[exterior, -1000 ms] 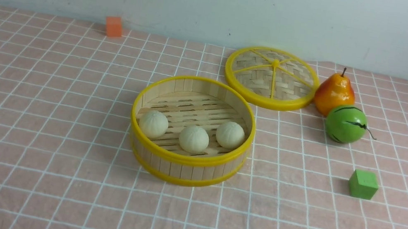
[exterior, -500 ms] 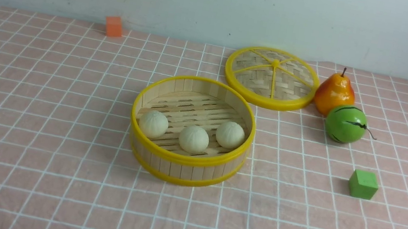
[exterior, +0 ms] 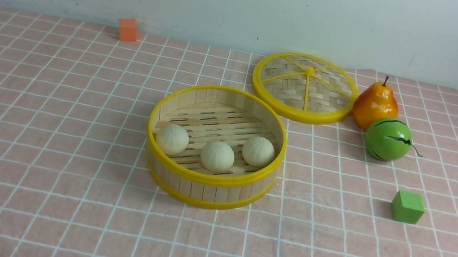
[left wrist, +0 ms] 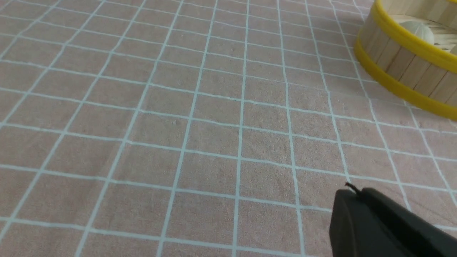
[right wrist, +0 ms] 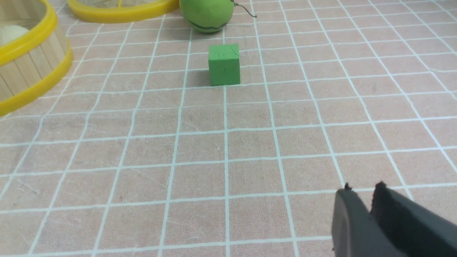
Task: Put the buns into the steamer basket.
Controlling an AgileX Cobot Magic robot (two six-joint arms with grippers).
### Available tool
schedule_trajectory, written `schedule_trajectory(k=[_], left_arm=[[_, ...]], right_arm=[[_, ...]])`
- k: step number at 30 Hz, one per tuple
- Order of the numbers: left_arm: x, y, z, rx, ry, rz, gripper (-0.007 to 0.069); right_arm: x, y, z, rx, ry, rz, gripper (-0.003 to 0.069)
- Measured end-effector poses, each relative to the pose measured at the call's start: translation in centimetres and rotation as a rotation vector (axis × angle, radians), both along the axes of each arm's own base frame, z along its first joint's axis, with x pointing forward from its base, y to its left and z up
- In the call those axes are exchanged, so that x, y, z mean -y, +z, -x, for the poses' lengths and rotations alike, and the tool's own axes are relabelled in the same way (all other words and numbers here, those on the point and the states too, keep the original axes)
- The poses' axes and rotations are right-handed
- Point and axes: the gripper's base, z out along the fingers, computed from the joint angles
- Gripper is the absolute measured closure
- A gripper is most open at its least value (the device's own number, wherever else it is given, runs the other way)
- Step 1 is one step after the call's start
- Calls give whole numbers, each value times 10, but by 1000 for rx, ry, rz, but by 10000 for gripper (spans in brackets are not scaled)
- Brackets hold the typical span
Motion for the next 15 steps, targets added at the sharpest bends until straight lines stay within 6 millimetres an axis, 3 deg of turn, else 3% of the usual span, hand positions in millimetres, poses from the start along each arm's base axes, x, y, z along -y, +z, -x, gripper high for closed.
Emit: schedule_trajectory(k=[15], left_arm=[[0, 0, 0, 0, 0, 2, 638]], right_arm=[[0, 0, 0, 1, 0, 0, 547]])
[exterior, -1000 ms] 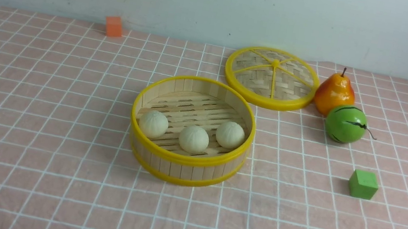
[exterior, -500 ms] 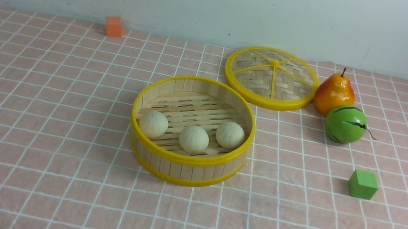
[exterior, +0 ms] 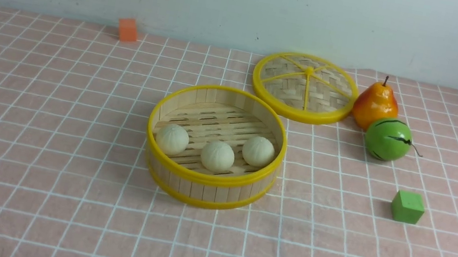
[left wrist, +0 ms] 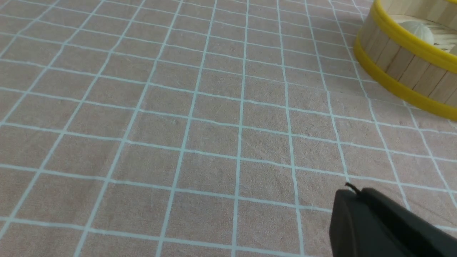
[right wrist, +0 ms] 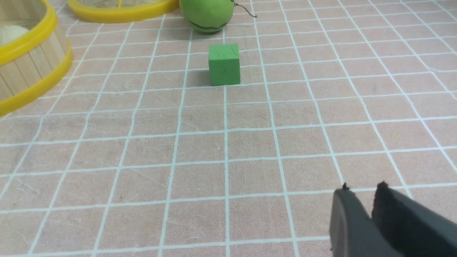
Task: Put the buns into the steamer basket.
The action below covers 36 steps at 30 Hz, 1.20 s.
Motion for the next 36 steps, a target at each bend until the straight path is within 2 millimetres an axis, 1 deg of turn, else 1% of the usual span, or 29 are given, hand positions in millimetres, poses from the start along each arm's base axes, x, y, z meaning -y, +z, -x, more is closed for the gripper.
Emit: schedule_trajectory(k=[36], left_arm=[[0, 1, 0, 7, 0, -1, 629]], right_arm=[[0, 0, 0, 0, 0, 0, 503]])
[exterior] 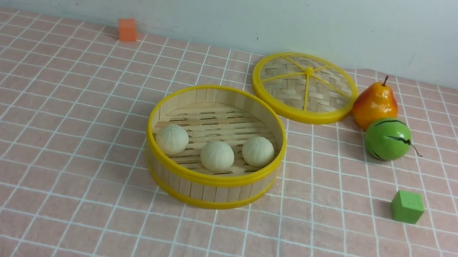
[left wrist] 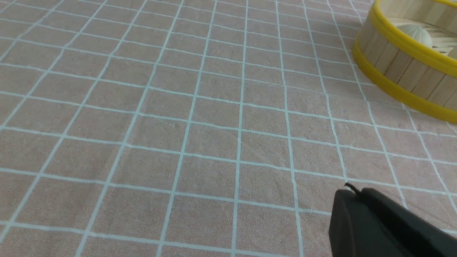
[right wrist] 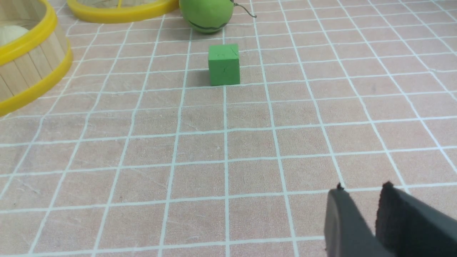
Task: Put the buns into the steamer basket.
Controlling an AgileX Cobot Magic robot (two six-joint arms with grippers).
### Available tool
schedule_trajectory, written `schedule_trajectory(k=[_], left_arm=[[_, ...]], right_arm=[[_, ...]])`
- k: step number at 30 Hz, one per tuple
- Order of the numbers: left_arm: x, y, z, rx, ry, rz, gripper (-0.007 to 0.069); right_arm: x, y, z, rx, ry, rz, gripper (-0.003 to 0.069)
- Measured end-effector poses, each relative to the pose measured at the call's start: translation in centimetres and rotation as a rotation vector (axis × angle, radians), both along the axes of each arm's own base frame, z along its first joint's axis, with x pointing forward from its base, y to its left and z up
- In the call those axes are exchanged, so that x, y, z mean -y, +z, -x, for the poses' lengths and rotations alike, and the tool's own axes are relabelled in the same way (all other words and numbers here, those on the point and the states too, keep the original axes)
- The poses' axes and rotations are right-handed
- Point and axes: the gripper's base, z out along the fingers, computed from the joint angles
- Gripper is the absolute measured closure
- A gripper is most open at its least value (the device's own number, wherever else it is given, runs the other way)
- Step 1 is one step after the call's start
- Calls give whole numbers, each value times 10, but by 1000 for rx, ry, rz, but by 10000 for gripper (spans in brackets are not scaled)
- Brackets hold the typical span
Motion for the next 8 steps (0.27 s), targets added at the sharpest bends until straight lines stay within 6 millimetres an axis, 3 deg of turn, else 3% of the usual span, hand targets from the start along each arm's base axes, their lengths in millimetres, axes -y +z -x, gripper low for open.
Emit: schedule_trajectory(k=[8], left_arm=[[0, 0, 0, 0, 0, 0, 627]], right_arm=[[0, 0, 0, 0, 0, 0, 493]])
